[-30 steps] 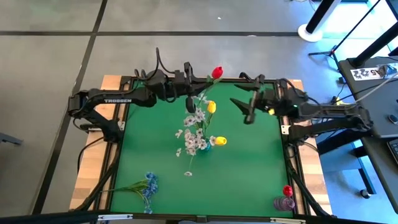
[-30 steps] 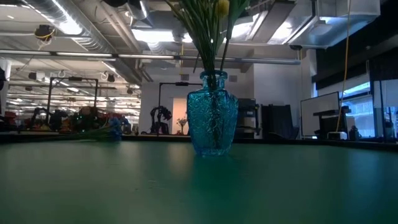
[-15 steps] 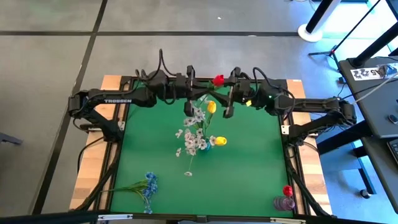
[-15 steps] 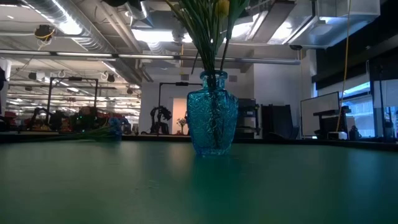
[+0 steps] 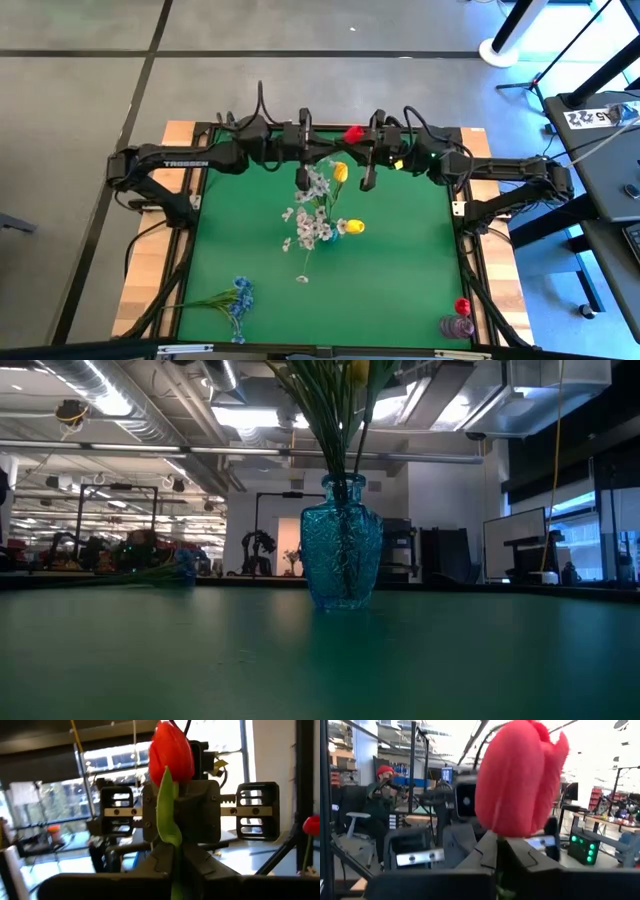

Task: Sort flowers into vase by color
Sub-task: Put the red flower into the purple vase

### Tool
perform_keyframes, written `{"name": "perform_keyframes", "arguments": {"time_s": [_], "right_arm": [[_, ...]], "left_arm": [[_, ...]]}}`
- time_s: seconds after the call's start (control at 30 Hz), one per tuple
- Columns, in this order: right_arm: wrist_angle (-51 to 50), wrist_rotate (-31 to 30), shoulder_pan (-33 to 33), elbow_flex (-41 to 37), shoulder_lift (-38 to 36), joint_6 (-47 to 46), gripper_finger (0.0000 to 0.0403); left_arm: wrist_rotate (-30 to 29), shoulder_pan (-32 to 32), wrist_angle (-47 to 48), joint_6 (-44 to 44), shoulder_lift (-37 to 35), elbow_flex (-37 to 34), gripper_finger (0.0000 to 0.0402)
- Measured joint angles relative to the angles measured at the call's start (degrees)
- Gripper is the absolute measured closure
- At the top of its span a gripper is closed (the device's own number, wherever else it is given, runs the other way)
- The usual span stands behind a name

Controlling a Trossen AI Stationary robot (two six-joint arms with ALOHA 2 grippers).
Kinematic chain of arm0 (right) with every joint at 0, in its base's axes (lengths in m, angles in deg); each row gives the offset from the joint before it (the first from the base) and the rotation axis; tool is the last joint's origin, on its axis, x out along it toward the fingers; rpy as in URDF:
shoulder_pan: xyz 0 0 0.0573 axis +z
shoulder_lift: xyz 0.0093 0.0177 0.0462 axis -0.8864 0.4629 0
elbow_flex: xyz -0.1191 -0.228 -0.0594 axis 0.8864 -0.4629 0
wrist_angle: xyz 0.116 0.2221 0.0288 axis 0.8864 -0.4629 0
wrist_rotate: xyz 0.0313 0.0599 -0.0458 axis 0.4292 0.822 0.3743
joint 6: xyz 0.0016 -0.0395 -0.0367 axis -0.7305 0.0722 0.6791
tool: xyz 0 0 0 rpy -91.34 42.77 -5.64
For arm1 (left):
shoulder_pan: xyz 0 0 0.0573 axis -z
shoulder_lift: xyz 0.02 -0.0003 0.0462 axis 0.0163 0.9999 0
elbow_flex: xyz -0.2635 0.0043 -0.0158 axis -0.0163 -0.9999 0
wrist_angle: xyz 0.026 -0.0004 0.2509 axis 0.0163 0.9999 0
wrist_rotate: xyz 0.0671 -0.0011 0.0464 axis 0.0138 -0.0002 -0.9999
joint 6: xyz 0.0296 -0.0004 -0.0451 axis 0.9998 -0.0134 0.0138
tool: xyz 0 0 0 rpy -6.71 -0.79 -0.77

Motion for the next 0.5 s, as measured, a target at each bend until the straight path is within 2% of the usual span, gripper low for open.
{"name": "perform_keyframes", "arguments": {"time_s": [0.1,0.2,0.33,0.5], "right_arm": [[-3.2,-0.2,0.0,-0.1,-2.3,0.0,0.0384],[-6.0,0.6,0.0,0.0,-6.3,1.1,0.0396],[-11.2,5.8,0.0,0.0,-11.7,4.5,0.0391],[-10.8,16.1,0.1,-1.2,-17.6,0.7,0.0398]], "left_arm": [[-2.3,0.1,6.9,2.0,-3.8,0.0,0.0366],[-3.6,0.0,16.1,2.4,-9.5,0.0,0.0332],[-7.9,0.1,35.0,1.1,-18.0,0.0,0.0288],[-9.8,0.0,49.2,-5.5,-28.3,-0.1,0.0258]]}}
